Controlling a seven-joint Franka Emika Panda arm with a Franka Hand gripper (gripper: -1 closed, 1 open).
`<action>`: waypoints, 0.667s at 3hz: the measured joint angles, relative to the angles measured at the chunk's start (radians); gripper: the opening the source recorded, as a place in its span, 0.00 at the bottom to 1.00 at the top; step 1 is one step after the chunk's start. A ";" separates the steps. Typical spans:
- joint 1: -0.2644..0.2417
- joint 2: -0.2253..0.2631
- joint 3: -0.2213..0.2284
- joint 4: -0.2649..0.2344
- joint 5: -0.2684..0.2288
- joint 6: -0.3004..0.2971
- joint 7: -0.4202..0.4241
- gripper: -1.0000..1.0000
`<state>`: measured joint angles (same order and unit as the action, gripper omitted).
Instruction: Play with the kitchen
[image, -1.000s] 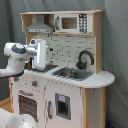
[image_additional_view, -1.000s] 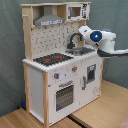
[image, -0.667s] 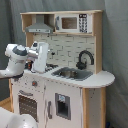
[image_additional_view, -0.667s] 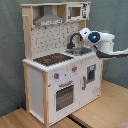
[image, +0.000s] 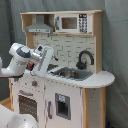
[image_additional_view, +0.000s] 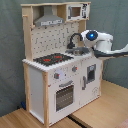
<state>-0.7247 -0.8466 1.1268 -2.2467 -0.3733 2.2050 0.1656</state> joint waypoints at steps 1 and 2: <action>-0.035 0.017 -0.007 0.014 0.098 -0.008 0.028 1.00; -0.075 0.030 -0.009 0.030 0.191 -0.010 0.043 1.00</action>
<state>-0.7995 -0.8164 1.1182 -2.2166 -0.1822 2.1951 0.2087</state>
